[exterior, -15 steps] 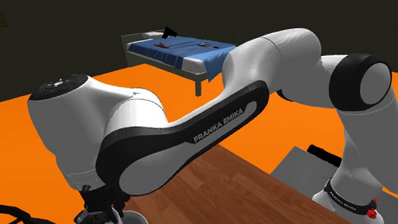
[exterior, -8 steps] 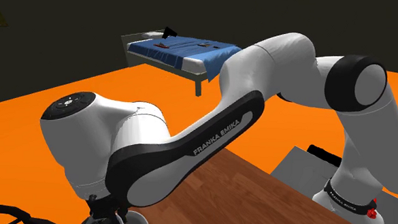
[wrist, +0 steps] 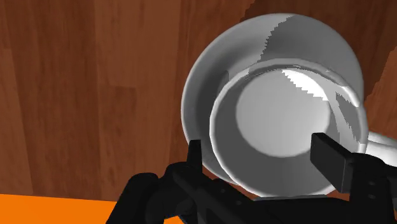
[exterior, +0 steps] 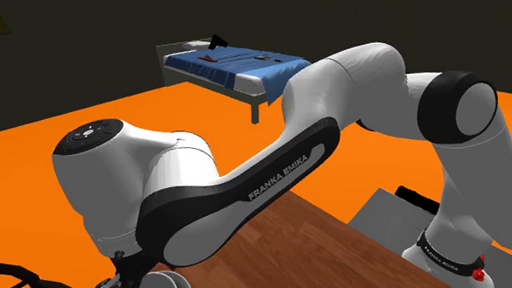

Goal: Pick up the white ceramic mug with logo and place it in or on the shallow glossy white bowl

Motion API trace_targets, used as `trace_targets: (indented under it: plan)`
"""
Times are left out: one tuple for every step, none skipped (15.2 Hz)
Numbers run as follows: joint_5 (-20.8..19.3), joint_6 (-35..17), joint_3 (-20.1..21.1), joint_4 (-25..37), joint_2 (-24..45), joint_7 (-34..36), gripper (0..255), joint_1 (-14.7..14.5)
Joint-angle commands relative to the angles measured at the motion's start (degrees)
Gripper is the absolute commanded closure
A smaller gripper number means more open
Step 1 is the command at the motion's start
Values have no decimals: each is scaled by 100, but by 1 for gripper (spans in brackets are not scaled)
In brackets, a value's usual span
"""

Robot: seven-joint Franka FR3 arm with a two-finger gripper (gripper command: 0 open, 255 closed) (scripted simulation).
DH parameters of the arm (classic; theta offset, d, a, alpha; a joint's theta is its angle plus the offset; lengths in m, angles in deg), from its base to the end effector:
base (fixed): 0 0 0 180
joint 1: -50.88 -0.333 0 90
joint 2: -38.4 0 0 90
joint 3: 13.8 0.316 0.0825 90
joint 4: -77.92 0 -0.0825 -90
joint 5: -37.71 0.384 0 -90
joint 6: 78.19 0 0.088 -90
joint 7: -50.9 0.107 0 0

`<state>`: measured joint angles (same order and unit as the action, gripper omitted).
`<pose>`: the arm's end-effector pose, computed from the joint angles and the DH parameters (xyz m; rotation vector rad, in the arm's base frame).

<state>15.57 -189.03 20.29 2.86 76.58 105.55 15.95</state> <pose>0.3771 0.6234 0.3998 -3.0616 -0.4047 -0.0692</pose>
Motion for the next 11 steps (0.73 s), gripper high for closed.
trace_targets:
  plan:
    - [0, 0, 0, 0, 0, 0, 0, 0]
    - [0, 0, 0, 0, 0, 0, 0, 0]
    - [0, 0, 0, 0, 0, 0, 0, 0]
    - [36, 150, 24, 99, -60, -25, 0, -3]
    - [68, 306, 45, 212, -113, -50, 0, -10]
    - [97, 467, 63, 338, -158, -75, 0, -23]
    - [117, 598, 75, 447, -187, -94, 0, -37]
    - [117, 598, 75, 447, -187, -93, 0, -37]
    - [117, 597, 76, 445, -189, -93, 0, -36]
    - [117, 598, 76, 446, -188, -93, 0, -37]
    - [117, 598, 76, 447, -187, -93, 0, -37]
